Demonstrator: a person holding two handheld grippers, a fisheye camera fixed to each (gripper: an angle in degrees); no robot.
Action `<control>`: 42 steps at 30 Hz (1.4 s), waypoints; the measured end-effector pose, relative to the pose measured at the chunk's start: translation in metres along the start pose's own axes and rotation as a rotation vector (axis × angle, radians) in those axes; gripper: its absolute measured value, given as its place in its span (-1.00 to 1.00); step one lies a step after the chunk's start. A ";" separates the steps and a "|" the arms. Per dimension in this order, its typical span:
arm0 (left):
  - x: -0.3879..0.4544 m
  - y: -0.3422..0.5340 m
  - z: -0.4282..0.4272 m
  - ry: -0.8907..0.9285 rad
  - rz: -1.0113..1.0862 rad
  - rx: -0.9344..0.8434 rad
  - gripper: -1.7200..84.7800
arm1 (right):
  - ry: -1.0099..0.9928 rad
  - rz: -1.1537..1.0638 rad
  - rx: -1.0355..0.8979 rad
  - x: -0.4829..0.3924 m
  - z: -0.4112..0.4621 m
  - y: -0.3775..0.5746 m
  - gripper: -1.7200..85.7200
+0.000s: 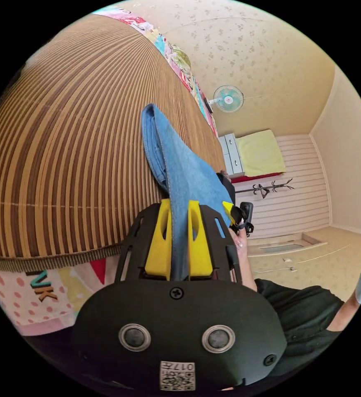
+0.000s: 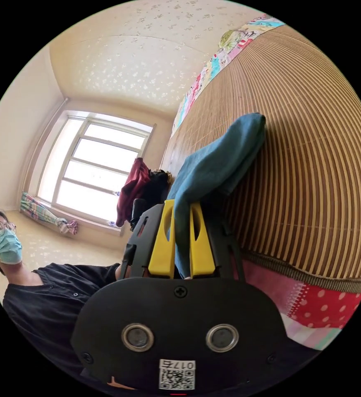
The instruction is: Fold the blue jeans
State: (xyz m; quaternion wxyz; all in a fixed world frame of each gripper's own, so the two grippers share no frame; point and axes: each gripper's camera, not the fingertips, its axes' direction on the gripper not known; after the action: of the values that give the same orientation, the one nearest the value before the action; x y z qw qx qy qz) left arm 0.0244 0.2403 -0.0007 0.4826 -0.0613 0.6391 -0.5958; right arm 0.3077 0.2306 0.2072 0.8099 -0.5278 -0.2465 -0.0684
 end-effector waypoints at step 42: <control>0.121 -0.163 -0.670 -0.751 -0.237 0.493 -0.66 | -0.024 -0.223 -0.415 -0.403 0.528 -0.171 -0.74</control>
State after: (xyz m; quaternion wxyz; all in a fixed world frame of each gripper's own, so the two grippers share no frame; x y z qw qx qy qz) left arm -0.5828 0.5861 -0.0503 0.6095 -0.2288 0.2477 -0.7175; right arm -0.2787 0.5653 0.3267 0.6685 -0.6533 -0.2935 -0.2003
